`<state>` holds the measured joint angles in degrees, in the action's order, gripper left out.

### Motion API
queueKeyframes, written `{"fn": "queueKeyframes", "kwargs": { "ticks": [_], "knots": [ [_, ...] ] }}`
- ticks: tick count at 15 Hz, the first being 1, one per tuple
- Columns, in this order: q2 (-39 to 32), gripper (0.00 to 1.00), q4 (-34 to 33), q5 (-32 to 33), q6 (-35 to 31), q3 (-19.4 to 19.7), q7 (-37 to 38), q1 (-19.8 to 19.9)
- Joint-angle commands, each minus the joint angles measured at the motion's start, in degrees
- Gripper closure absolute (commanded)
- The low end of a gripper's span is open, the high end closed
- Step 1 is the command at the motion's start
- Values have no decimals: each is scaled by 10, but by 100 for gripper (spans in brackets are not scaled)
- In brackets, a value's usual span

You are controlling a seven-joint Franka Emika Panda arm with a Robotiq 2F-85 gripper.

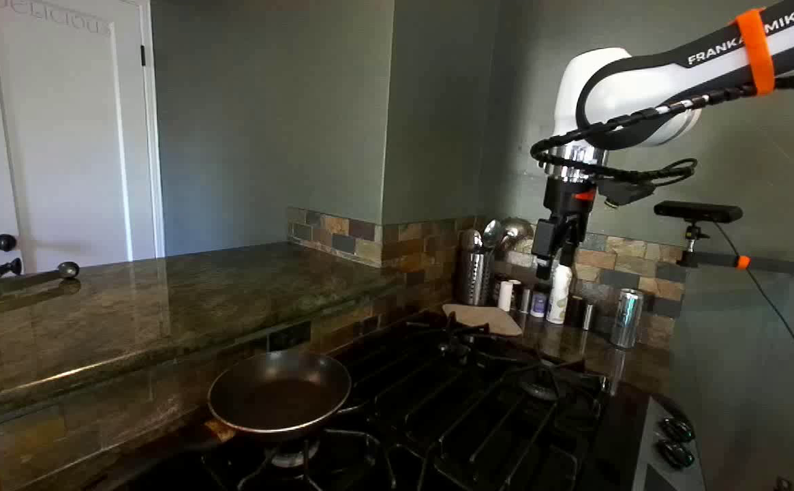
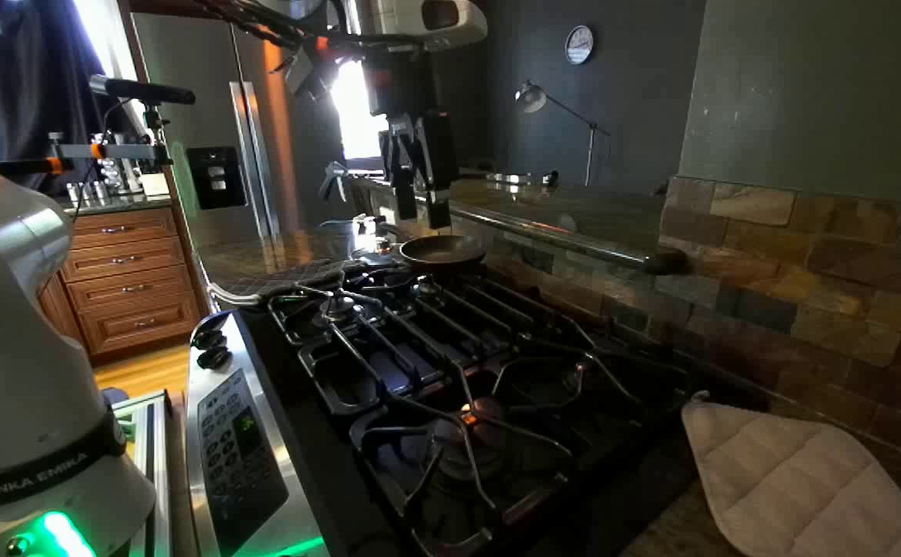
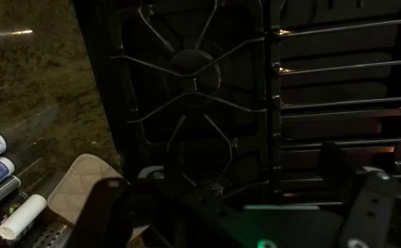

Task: Move the pan to the right.

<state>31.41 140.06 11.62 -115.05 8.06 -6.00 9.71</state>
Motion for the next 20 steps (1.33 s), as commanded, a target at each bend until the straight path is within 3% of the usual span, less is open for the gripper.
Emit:
{"fn": "queueKeyframes", "kwargs": {
  "ticks": [1,9,11,13,20],
  "knots": [
    [0,0,-1,1,2,2,1,-2],
    [0,0,-1,1,2,2,1,-2],
    [-22,0,-26,-10,5,-18,28,-13],
    [-33,0,-45,-13,-12,-39,34,-31],
    [-127,0,-135,-22,-116,-93,-58,-130]
  ]
}}
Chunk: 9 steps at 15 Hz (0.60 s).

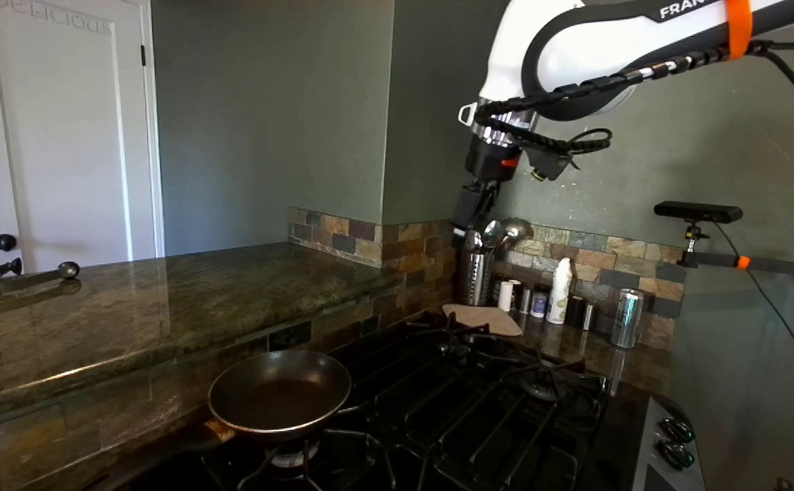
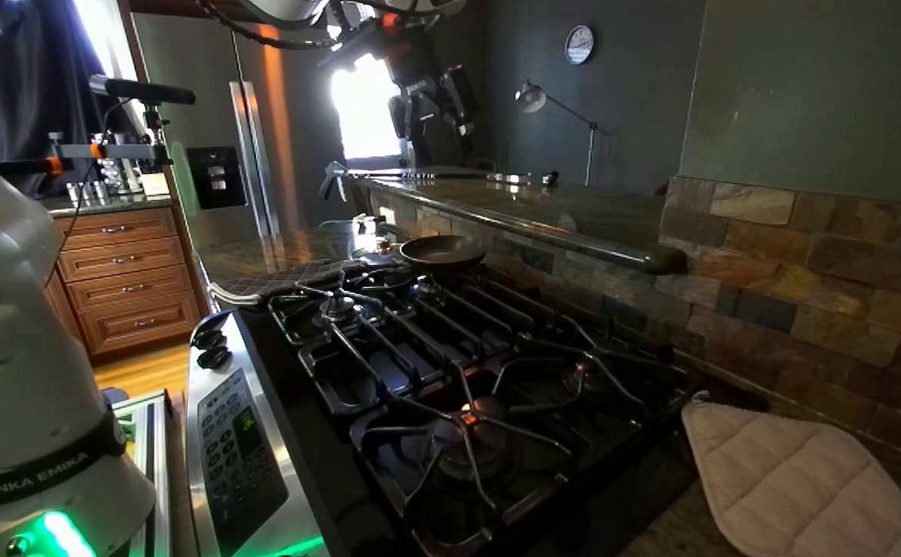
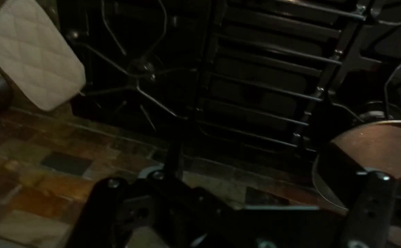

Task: Move the pan to the right.

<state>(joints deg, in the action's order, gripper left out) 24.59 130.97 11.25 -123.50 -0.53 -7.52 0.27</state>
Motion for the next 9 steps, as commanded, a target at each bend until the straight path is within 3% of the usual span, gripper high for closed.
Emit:
{"fn": "queueKeyframes", "kwargs": {
  "ticks": [1,6,7,9],
  "knots": [
    [-75,0,-56,-27,-44,-9,-61,-49],
    [-165,0,-117,-100,-81,-20,-179,-104],
    [-125,0,-82,-70,-78,-26,-129,-85],
    [-153,0,-104,-84,-78,-30,-154,-94]
  ]
}}
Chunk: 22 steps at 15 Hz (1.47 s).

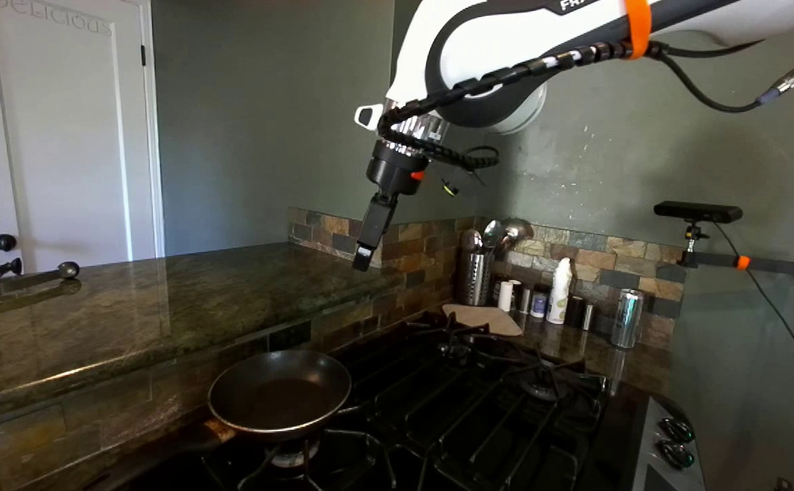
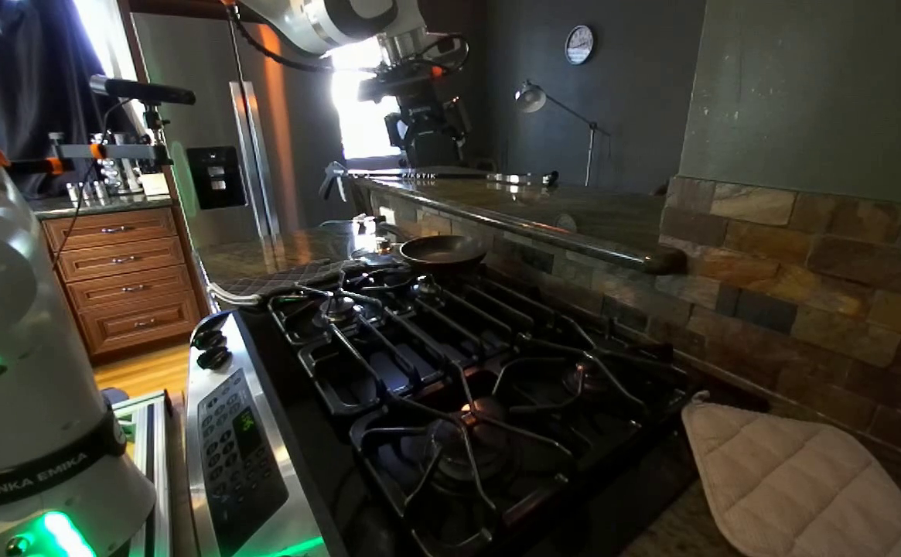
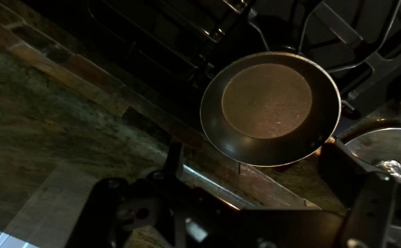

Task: Move the pan to the right.

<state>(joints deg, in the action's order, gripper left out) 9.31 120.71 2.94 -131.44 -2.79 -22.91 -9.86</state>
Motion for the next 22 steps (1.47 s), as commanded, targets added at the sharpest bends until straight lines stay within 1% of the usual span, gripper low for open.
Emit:
{"fn": "queueKeyframes", "kwargs": {
  "ticks": [1,4,6,10,12,15,16,17,18,22],
  "knots": [
    [-7,0,-7,-2,1,-8,-5,7],
    [-10,0,-11,-3,1,-7,-11,8],
    [-13,0,-14,-3,0,-16,-36,-2],
    [-40,0,-33,-29,-10,-41,-127,-30],
    [-62,0,-42,-51,-26,-56,-167,-45],
    [-105,0,-61,-84,-42,-77,-240,-56],
    [-120,0,-71,-77,-31,-84,-252,-55],
    [-128,0,-78,-70,-5,-88,-249,-52],
    [-97,0,-51,-60,-30,-90,-219,-47],
    [-126,0,-67,-59,-28,-96,-234,-44]
  ]
}}
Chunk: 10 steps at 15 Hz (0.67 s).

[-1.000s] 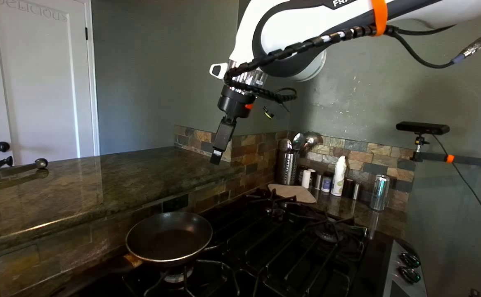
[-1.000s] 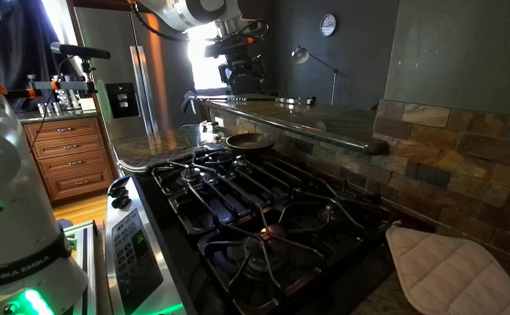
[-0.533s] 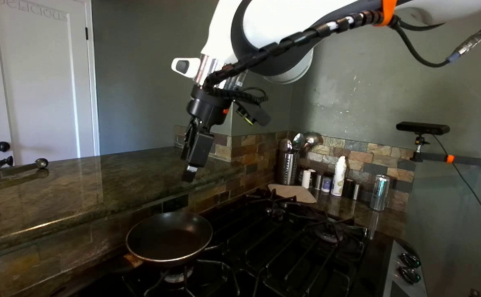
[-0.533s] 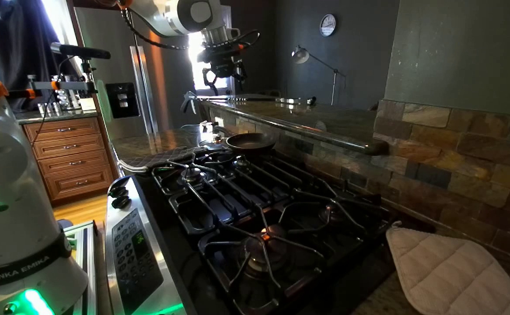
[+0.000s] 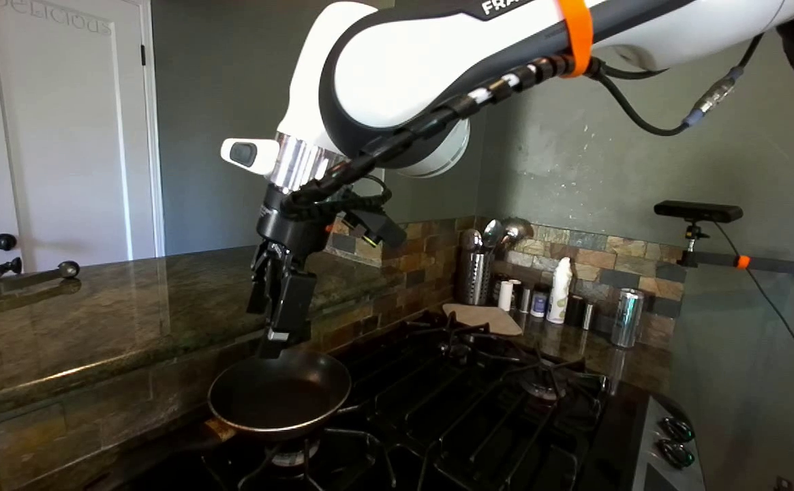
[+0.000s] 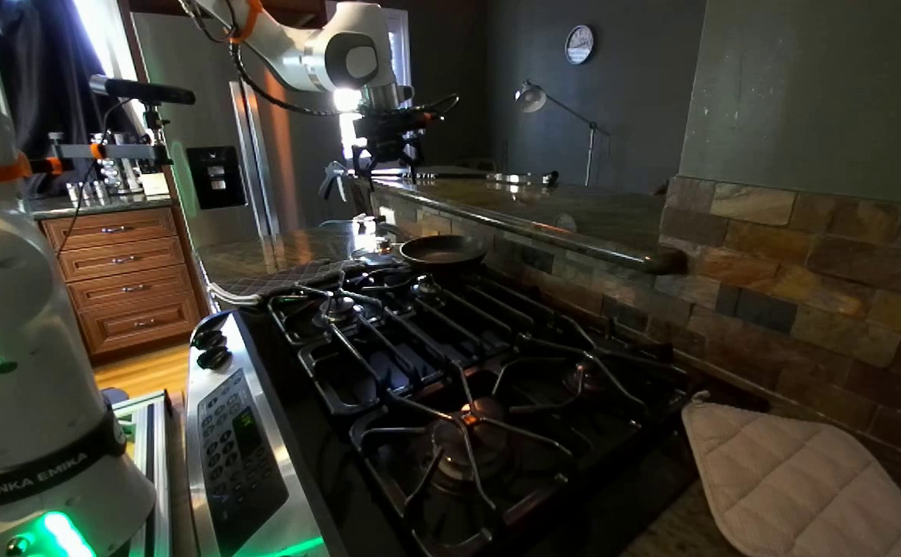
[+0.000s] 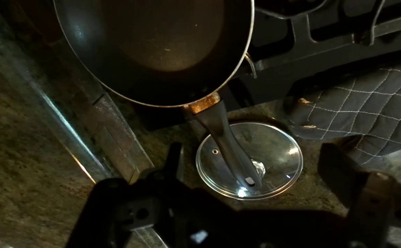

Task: Move the pan to the right.

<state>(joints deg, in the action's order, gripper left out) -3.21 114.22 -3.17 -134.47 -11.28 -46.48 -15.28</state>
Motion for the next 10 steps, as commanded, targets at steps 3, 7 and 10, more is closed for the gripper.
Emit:
{"fn": "queueKeyframes", "kwargs": {
  "ticks": [3,7,10],
  "knots": [
    [-20,0,-24,-3,10,-13,-23,10],
    [-78,0,-76,-9,20,-23,-85,13],
    [-119,0,-122,-7,42,-31,-125,20]
  ]
}}
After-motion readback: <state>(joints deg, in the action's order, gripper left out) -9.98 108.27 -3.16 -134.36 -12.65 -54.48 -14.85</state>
